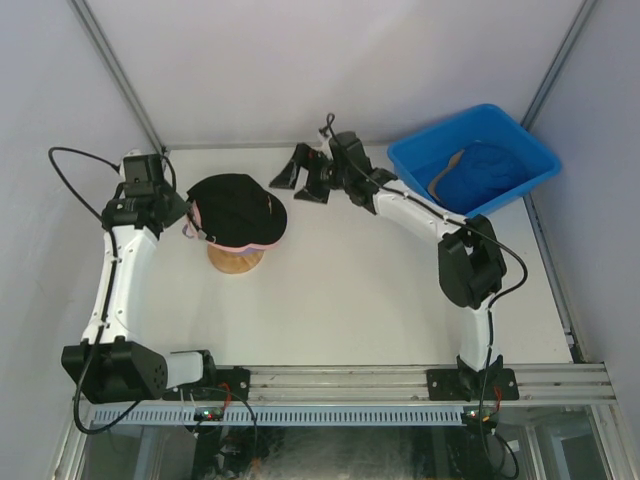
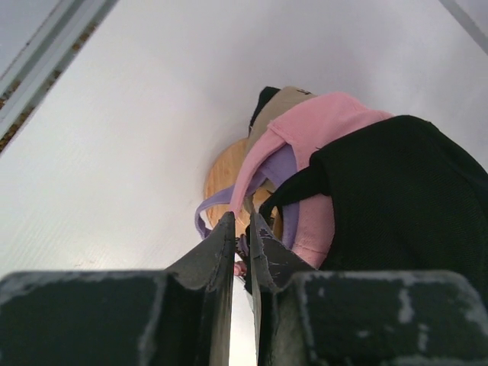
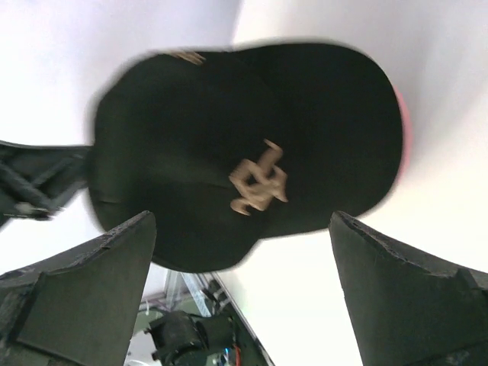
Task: Stack the hats
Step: Stack the hat on the hat, then pick up the hat.
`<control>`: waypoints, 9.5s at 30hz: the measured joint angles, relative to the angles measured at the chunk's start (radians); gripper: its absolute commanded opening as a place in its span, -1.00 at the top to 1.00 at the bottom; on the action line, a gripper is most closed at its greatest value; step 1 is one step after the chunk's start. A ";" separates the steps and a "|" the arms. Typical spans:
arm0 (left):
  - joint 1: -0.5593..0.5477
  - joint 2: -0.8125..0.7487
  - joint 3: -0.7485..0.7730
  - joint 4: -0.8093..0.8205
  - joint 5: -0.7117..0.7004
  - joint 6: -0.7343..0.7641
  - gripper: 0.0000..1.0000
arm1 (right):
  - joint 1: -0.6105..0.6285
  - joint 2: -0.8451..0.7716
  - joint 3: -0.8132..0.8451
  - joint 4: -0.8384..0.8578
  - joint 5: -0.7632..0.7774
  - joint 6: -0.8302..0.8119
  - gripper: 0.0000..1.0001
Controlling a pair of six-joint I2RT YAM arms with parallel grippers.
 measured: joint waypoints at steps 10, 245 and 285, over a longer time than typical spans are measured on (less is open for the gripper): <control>0.013 -0.061 -0.007 0.014 -0.055 -0.033 0.64 | -0.014 0.120 0.471 -0.116 -0.005 -0.057 -0.89; -0.006 0.194 -0.003 0.478 0.411 -0.254 0.40 | -0.106 0.179 0.126 0.579 -0.455 0.266 -0.59; -0.003 0.128 -0.157 0.546 0.509 -0.230 0.61 | -0.056 0.274 0.224 0.569 -0.512 0.306 0.32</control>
